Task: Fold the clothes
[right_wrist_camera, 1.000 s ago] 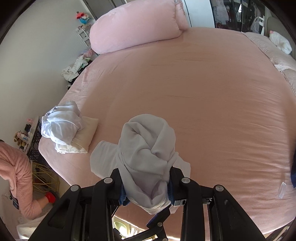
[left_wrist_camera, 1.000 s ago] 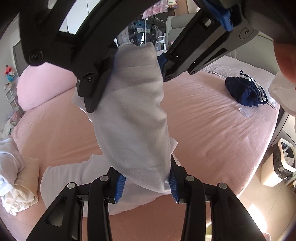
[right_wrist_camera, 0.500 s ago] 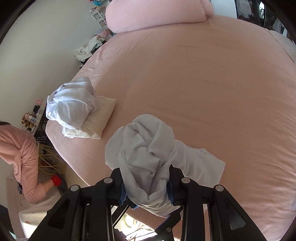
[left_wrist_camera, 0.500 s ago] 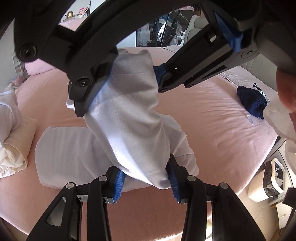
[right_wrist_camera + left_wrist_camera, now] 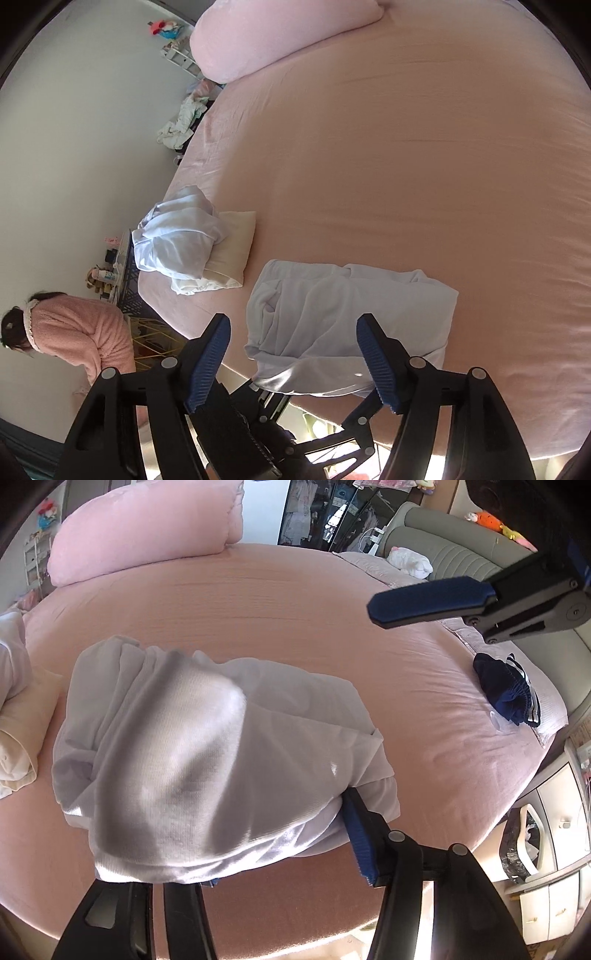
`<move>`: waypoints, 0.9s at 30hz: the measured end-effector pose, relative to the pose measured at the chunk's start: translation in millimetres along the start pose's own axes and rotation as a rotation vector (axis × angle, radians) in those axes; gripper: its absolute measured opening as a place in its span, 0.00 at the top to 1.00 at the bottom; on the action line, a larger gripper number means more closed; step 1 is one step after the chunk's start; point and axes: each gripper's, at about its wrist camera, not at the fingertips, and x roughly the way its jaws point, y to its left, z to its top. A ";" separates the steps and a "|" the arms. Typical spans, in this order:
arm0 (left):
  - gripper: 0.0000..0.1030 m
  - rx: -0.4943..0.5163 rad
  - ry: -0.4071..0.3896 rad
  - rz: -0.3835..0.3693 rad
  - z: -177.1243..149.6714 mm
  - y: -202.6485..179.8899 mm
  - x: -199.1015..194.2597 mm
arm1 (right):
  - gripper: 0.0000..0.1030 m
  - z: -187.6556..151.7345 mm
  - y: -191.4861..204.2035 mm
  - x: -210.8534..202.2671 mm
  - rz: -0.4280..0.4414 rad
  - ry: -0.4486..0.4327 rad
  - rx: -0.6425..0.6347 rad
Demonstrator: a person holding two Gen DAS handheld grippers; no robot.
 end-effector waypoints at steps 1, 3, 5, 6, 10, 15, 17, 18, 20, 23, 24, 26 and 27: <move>0.47 -0.020 0.019 -0.020 2.4 1.9 -0.2 | 0.32 0.0 -7.3 -3.4 0.001 -0.007 0.025; 0.38 -0.065 0.061 -0.072 4.7 10.6 -1.0 | 0.32 -0.5 -22.8 -10.6 0.008 -0.021 0.071; 0.38 -0.100 0.081 -0.087 6.3 17.2 -4.8 | 0.31 -2.1 -36.9 -17.6 0.012 -0.036 0.096; 0.37 -0.118 0.092 -0.095 7.0 20.0 -6.4 | 0.31 -3.5 -43.1 -20.5 0.008 -0.041 0.101; 0.34 -0.163 0.116 -0.114 6.8 15.9 -2.1 | 0.31 -14.3 -62.4 -23.6 -0.003 -0.050 0.113; 0.29 -0.235 0.108 -0.109 -1.1 37.1 -20.5 | 0.30 -30.5 -87.1 -14.2 0.031 -0.032 0.182; 0.29 -0.267 0.083 -0.104 -1.5 42.7 -26.1 | 0.30 -37.0 -94.5 -9.4 0.031 -0.025 0.206; 0.29 -0.267 0.063 -0.088 -1.8 45.7 -32.2 | 0.30 -39.6 -96.7 -7.1 0.032 -0.021 0.207; 0.28 -0.245 0.031 -0.055 1.3 47.3 -40.4 | 0.30 -43.7 -98.4 -2.6 0.029 -0.010 0.206; 0.26 -0.167 -0.009 -0.018 2.7 46.2 -49.8 | 0.30 -48.2 -95.8 2.2 0.034 -0.006 0.178; 0.25 -0.131 -0.019 -0.006 4.1 42.9 -49.7 | 0.30 -50.0 -94.6 3.9 0.041 -0.005 0.164; 0.24 -0.061 -0.038 0.017 6.7 36.4 -49.4 | 0.30 -52.3 -92.0 7.0 0.048 -0.008 0.133; 0.24 -0.031 -0.029 0.010 7.1 33.9 -48.8 | 0.30 -53.4 -90.6 8.1 0.040 -0.011 0.108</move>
